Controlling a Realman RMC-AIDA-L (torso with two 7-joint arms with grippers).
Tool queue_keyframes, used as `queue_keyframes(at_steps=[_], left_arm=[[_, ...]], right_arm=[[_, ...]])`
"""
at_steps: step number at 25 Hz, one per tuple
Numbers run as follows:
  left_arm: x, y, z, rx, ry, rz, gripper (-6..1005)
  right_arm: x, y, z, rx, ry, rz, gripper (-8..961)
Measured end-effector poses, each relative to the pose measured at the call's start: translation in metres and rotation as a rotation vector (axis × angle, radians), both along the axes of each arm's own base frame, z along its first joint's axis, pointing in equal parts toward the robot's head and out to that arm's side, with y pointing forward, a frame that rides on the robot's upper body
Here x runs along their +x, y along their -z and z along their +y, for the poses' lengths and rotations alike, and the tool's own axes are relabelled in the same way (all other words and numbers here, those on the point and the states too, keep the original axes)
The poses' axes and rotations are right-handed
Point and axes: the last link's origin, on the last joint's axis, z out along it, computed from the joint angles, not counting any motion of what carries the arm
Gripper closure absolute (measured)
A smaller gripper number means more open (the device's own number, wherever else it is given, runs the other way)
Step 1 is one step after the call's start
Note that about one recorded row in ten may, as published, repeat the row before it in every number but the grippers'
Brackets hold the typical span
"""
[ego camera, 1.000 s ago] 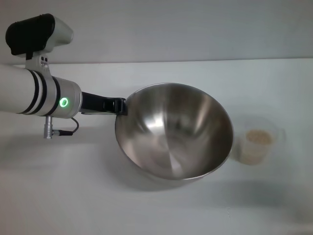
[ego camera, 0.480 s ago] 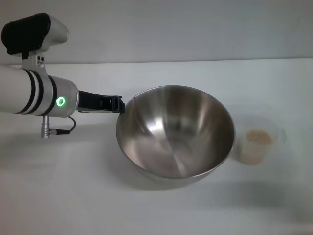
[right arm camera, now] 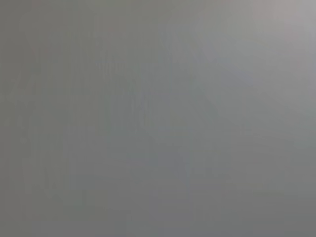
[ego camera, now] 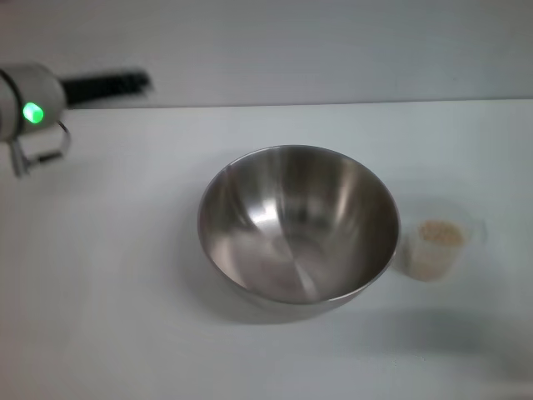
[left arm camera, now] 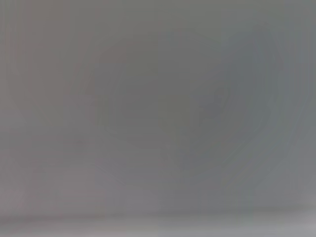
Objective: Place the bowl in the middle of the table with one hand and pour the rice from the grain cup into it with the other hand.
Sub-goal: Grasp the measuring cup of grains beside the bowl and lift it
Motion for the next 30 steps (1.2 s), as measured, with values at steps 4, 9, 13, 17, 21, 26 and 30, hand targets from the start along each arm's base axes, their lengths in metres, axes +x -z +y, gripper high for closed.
queue_keyframes(at_steps=[4, 9, 13, 17, 21, 26, 30], left_arm=[[-0.009, -0.024, 0.003, 0.262, 0.092, 0.042, 891], [-0.02, -0.032, -0.008, 0.627, 0.208, 0.165, 894], [-0.031, -0.022, -0.041, 0.942, 0.342, 0.174, 899], [-0.043, -0.017, -0.071, 1.069, 0.519, 0.031, 891], [-0.06, -0.01, -0.086, 0.98, 0.591, -0.167, 883], [-0.08, 0.003, -0.088, 0.842, 0.548, -0.178, 872], [-0.092, 0.006, -0.087, 0.801, 0.481, -0.179, 864]], right_arm=[[0.001, -0.001, 0.0, 0.007, 0.004, 0.003, 386], [0.004, -0.002, -0.003, 0.016, 0.015, 0.001, 386], [0.011, -0.001, -0.011, 0.015, 0.037, 0.001, 385], [0.016, 0.0, -0.016, 0.015, 0.054, 0.006, 385], [0.023, 0.001, -0.024, 0.014, 0.077, 0.01, 385], [0.027, 0.005, -0.03, -0.002, 0.093, 0.017, 386], [0.032, 0.009, -0.038, -0.012, 0.106, 0.028, 386]])
